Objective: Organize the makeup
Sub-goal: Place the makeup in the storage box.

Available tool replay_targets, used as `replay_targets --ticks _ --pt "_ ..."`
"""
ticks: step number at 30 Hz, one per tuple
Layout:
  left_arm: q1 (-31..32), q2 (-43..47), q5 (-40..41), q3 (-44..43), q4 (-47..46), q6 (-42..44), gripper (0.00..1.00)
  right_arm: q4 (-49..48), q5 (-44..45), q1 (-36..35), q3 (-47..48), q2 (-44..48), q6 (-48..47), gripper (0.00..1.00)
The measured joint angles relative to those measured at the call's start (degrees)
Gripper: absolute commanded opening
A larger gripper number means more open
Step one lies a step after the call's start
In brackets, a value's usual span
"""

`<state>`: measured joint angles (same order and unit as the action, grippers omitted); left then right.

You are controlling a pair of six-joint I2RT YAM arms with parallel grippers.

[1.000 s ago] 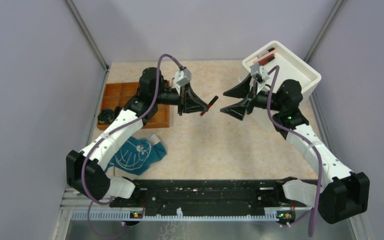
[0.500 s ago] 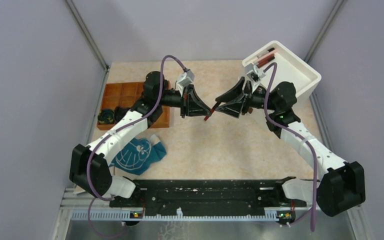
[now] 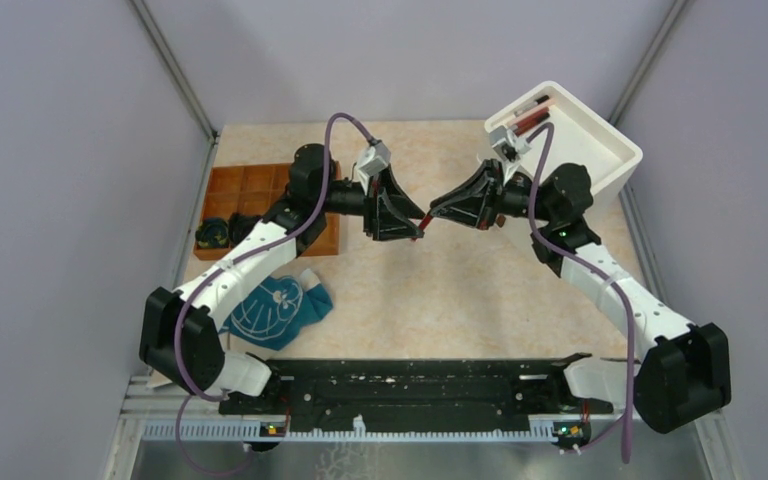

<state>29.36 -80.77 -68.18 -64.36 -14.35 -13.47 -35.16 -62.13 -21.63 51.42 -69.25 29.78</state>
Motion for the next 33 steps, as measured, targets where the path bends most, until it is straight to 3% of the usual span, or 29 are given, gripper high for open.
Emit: replay_targets --ticks 3,4,12,21,33 --pt "0.0 0.1 2.0 0.0 2.4 2.8 0.95 3.1 1.8 1.4 0.0 1.9 -1.2 0.0" --pt "-0.1 0.3 2.8 0.0 3.5 3.8 0.98 4.4 2.7 2.7 0.0 2.9 -1.6 0.0" --pt "-0.6 7.3 9.8 1.8 8.7 11.1 0.99 19.3 16.2 21.8 4.3 9.4 -2.8 0.0" --pt "-0.7 8.9 12.8 2.3 12.3 15.7 0.99 32.1 28.0 35.9 16.4 4.1 1.1 0.0" --pt "-0.7 10.0 14.2 3.5 15.2 19.3 0.99 45.3 29.7 38.8 28.0 -15.0 8.0 0.0"
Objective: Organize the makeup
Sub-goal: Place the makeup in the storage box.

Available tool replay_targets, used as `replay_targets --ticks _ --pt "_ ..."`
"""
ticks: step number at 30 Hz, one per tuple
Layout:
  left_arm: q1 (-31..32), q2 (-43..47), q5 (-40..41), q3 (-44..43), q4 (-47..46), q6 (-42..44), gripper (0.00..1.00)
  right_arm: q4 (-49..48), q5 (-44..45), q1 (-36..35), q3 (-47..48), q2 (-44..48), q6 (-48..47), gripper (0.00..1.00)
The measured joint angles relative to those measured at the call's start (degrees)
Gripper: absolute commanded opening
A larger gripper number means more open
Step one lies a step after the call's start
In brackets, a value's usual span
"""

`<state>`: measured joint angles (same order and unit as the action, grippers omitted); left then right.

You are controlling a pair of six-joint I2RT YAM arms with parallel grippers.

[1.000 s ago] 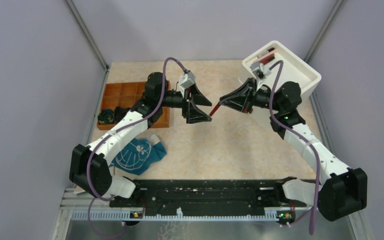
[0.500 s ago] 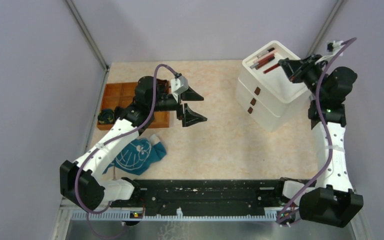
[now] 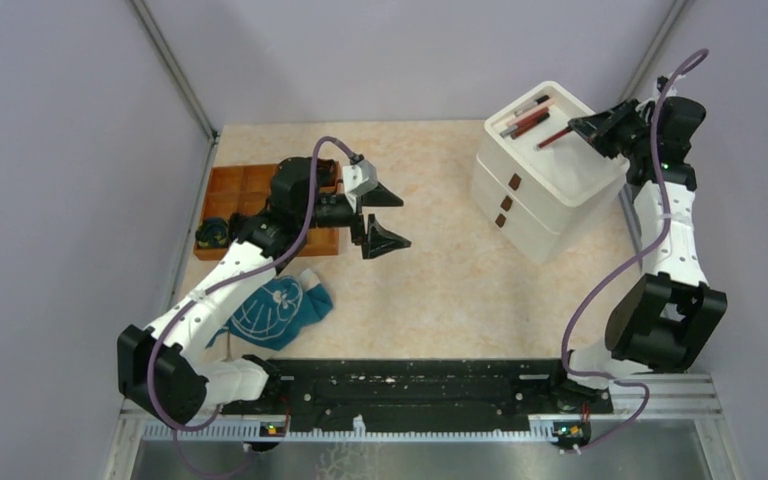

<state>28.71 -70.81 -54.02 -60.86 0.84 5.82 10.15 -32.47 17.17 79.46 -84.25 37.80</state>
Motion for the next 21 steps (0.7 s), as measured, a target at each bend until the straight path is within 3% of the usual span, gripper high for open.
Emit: replay_targets --ticks 5,14,21 --pt "0.0 0.8 0.0 0.5 0.3 0.4 0.99 1.0 -1.3 0.0 1.7 -4.3 2.3 0.02" --pt "0.0 0.9 0.1 1.2 0.4 0.4 0.99 2.1 -1.9 -1.3 6.3 -8.9 2.6 0.27" --pt "0.0 0.9 0.1 1.4 0.5 0.4 0.99 5.1 -1.3 -2.4 7.7 -12.7 1.3 0.37"
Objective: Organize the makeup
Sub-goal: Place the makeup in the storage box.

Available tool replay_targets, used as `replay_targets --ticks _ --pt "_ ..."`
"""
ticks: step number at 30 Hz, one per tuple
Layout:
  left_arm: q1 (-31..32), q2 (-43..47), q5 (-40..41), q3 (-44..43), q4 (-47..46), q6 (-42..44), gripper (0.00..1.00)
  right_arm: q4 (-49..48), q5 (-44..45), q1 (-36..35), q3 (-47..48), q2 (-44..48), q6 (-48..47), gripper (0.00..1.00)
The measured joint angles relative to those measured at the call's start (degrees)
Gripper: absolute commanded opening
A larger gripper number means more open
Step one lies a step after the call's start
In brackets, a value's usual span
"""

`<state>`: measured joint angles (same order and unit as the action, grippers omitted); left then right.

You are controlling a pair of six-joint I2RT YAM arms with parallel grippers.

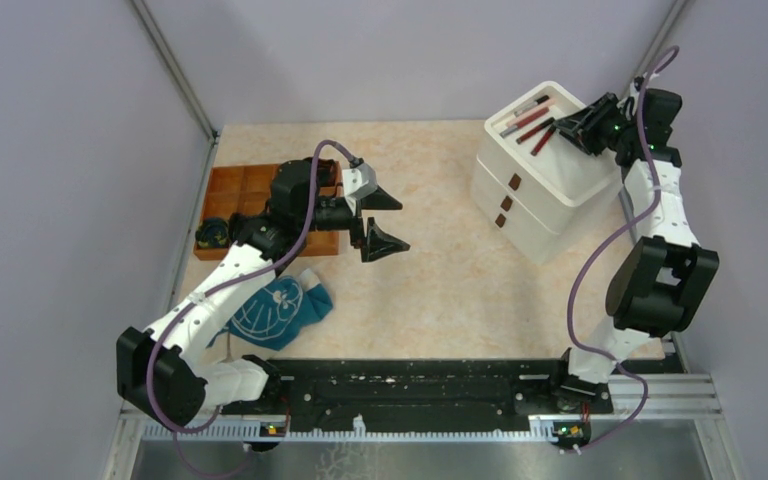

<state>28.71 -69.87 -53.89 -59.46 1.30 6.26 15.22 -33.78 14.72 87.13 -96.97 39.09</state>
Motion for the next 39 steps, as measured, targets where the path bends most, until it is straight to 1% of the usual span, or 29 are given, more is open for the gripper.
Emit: replay_targets --ticks 11,29,39 --pt "0.0 0.0 0.0 0.2 0.0 0.4 0.99 0.2 1.5 -0.8 0.8 -0.1 -1.4 0.39" --pt "0.0 1.2 0.9 0.8 0.2 1.4 0.99 1.1 1.9 -4.8 0.5 1.5 -2.1 0.39" --pt "0.0 1.9 1.8 0.8 0.7 2.6 0.99 0.8 1.1 -4.9 0.5 1.5 -2.1 0.4"
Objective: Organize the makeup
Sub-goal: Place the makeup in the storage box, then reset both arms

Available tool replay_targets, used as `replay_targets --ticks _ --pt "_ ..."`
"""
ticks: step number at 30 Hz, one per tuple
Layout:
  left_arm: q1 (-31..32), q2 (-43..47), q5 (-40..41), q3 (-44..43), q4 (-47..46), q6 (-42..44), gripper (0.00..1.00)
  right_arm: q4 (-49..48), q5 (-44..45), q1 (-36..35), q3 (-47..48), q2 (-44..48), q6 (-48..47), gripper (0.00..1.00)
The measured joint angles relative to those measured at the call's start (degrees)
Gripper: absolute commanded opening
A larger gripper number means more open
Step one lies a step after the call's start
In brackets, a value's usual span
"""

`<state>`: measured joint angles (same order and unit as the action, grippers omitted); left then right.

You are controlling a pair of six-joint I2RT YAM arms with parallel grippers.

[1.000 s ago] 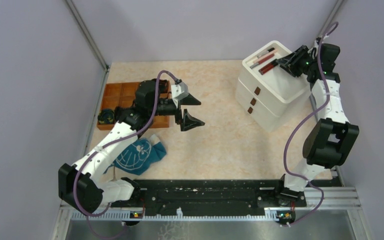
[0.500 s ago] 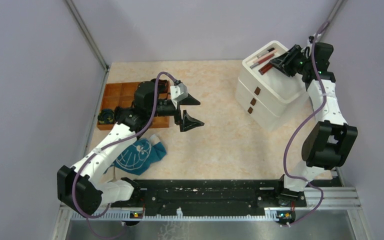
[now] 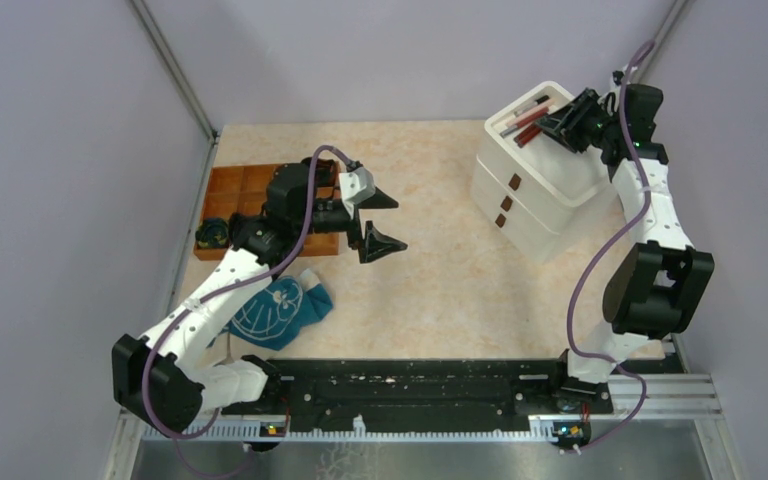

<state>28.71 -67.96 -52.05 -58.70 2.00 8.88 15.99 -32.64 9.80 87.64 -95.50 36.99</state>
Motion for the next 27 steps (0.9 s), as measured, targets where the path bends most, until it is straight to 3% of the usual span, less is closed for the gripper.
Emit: replay_targets --ticks 6,13,16,19,27 --pt "0.0 0.5 3.1 0.0 1.6 1.1 0.99 0.1 0.2 0.0 0.0 0.4 -2.1 0.44" --pt "0.0 4.4 9.9 1.0 1.8 1.6 0.99 2.3 2.3 0.0 0.0 5.2 -7.5 0.64" --pt "0.0 6.4 14.1 1.6 1.5 1.5 0.99 3.7 4.0 0.0 0.0 8.8 -11.0 0.76" --pt "-0.2 7.5 18.1 1.8 1.1 1.2 0.99 5.0 6.1 0.0 0.0 12.0 -14.6 0.98" --pt "-2.2 8.3 31.8 3.9 -2.0 -2.0 0.99 10.0 10.4 0.0 0.3 16.9 -25.0 0.99"
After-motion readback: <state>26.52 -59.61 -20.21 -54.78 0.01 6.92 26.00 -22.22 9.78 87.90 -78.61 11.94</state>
